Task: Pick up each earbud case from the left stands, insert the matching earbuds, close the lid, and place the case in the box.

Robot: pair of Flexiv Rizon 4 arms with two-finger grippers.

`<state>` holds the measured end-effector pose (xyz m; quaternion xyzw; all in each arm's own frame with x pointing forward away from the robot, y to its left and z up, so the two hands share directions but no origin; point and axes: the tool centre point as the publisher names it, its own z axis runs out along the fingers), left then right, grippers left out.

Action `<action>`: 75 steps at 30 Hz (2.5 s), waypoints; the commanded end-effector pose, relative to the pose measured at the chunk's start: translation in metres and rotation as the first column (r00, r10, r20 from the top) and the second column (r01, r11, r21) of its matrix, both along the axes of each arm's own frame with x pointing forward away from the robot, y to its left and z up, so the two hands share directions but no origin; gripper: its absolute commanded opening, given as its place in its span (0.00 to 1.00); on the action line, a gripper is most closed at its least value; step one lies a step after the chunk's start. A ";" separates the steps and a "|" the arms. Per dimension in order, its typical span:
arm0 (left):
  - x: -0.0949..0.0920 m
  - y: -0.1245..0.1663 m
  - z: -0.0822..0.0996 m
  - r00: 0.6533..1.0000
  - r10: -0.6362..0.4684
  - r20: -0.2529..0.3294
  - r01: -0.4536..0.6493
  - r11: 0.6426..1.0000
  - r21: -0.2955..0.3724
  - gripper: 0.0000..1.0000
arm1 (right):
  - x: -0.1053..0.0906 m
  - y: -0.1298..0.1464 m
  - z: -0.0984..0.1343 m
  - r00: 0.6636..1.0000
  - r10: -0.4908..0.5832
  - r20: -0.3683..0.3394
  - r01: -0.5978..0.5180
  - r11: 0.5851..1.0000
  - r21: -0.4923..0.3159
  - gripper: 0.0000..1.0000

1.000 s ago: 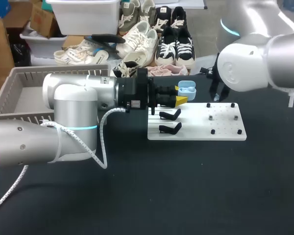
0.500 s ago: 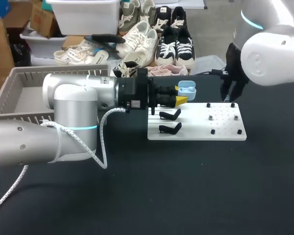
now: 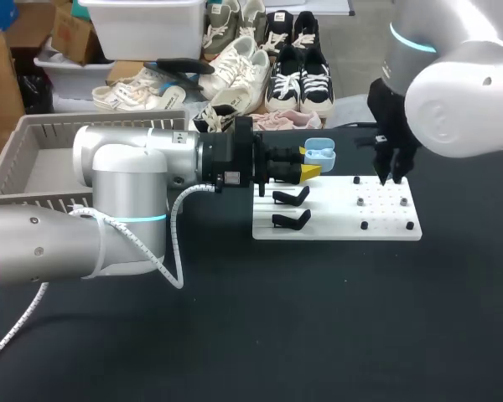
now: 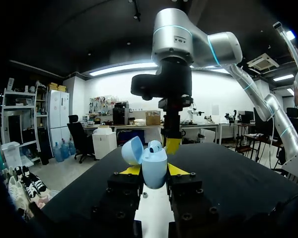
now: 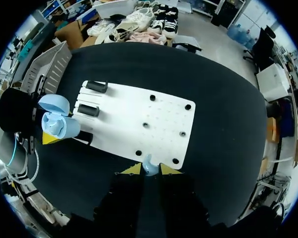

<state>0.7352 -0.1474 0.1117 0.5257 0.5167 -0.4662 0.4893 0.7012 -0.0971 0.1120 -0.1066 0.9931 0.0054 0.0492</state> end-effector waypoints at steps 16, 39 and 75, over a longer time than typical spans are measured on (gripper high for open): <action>0.001 0.000 -0.001 1.000 -0.001 0.001 0.001 1.000 -0.002 0.00 | -0.023 0.008 0.036 0.998 0.050 0.041 -0.048 0.998 -0.050 0.00; 0.001 0.000 -0.001 1.000 -0.001 0.001 0.001 1.000 -0.002 0.00 | 0.002 0.066 0.068 0.990 0.107 0.088 -0.102 0.993 -0.056 0.00; 0.001 0.000 -0.001 1.000 -0.001 0.001 0.001 1.000 -0.002 0.00 | 0.014 0.102 0.061 0.981 0.175 0.085 -0.175 0.985 -0.009 0.00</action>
